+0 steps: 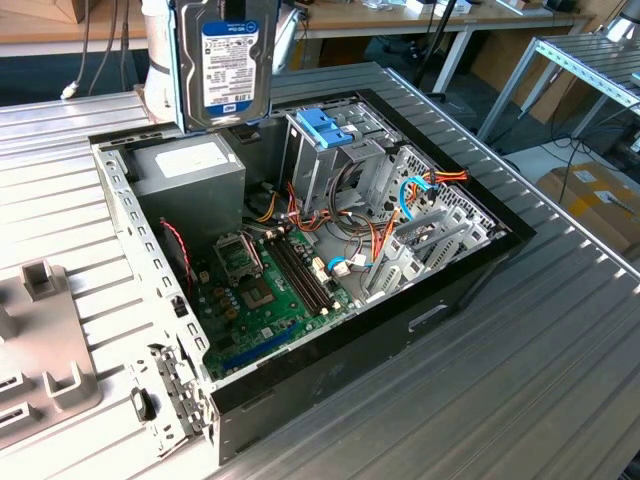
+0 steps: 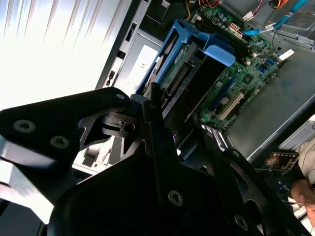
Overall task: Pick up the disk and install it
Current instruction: 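Pick up the disk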
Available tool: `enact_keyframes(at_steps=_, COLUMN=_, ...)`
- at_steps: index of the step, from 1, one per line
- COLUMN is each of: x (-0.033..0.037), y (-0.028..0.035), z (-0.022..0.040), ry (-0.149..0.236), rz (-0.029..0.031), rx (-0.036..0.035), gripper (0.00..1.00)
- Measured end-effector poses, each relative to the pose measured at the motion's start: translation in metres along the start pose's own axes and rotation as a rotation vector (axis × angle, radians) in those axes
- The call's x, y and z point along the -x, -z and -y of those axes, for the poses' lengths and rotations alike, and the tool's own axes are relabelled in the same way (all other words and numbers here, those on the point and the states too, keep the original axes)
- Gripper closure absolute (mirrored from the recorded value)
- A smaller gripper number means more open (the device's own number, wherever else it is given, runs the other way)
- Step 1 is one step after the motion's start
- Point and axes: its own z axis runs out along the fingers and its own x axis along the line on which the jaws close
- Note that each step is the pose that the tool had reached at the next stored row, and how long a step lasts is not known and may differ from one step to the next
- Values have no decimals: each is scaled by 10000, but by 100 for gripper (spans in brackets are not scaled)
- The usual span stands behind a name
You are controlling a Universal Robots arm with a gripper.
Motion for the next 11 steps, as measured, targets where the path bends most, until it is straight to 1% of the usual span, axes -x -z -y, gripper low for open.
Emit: enact_keyframes(at_steps=11, x=9, y=0, z=111, ry=0, rz=0, rx=0, gripper=65)
